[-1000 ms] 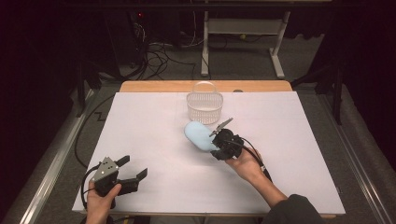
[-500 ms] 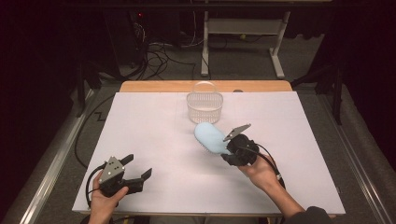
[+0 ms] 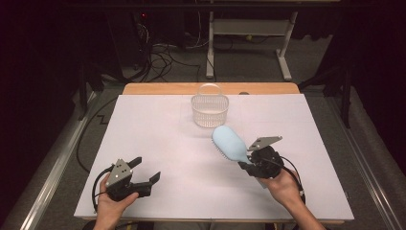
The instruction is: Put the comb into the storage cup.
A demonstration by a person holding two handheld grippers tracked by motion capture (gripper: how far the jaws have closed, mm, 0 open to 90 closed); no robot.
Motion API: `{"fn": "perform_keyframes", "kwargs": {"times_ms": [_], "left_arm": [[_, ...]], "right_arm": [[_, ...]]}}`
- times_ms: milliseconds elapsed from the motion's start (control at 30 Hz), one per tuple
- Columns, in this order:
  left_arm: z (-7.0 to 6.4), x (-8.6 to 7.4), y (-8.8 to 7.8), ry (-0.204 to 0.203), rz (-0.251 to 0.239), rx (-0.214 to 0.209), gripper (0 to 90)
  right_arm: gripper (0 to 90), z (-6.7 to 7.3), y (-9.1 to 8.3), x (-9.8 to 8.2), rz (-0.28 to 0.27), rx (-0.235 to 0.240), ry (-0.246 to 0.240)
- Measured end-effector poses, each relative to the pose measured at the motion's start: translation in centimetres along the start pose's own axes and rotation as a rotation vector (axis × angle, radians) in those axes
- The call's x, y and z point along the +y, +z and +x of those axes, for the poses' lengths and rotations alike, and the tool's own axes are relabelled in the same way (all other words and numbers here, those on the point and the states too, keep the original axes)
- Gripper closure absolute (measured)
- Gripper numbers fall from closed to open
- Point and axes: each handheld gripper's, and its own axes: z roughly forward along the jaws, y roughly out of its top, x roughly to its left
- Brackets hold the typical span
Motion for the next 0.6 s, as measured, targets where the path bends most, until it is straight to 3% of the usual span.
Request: {"fn": "perform_keyframes", "kwargs": {"times_ms": [267, 333, 600], "left_arm": [[-0.6, 1.1, 1.0, 0.004, 0.01, -0.033, 15.8], [-0.9, 1.6, 1.5, 0.005, 0.012, -0.06, 15.9], [-1.7, 2.8, 2.8, 0.028, 0.034, -0.095, 15.9]], "right_arm": [[70.6, 0.1, -0.7, -1.1, -0.046, 0.006, 0.005], [70.5, -0.1, -0.9, -1.5, -0.062, 0.011, 0.014], [70.5, 0.0, -1.3, -1.8, -0.081, 0.021, 0.004]]}}
